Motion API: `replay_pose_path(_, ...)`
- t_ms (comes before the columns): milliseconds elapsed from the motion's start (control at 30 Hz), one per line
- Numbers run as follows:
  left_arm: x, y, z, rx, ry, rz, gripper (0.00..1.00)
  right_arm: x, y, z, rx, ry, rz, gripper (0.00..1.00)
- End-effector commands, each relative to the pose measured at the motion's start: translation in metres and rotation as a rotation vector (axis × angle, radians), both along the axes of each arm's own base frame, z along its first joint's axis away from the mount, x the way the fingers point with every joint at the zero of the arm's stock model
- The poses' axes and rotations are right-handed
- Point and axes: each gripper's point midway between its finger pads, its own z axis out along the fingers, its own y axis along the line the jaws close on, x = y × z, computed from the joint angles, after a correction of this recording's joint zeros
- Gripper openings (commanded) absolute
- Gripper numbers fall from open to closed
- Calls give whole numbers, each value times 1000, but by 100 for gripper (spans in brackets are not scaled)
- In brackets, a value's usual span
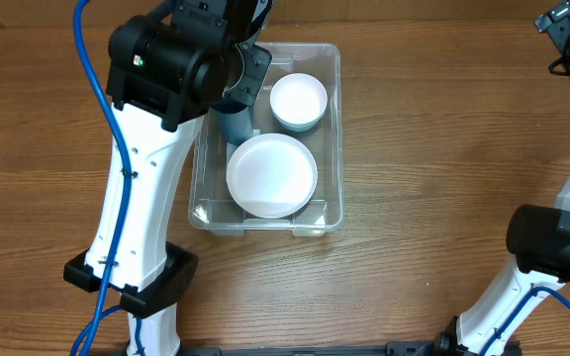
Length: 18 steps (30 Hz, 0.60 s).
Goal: Pack container
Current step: 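Carry the teal cup over the bin and drop it into the other teal cup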
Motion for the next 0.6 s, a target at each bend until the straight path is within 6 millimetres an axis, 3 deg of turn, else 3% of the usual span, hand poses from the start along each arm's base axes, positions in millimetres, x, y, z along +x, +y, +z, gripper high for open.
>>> replay_pose_path(0,7,-2,-13,2,32,13,4,-1,1,9,-9,-25,-7,100)
replay_pose_path(333,25,-11,-52,46,116,14,4,-1,1,9,-9,-25,-7,100)
replay_pose_path(467,27,-9,-54,55,117,21,4,-1,1,9,-9,-25,-7,100)
replay_pose_path(500,27,-8,-54,60,116,24,8,-1,1,9,-9,-25,-7,100)
replay_pose_path(567,27,-8,-54,61,115,25,28,-1,1,9,-9,-25,-7,100)
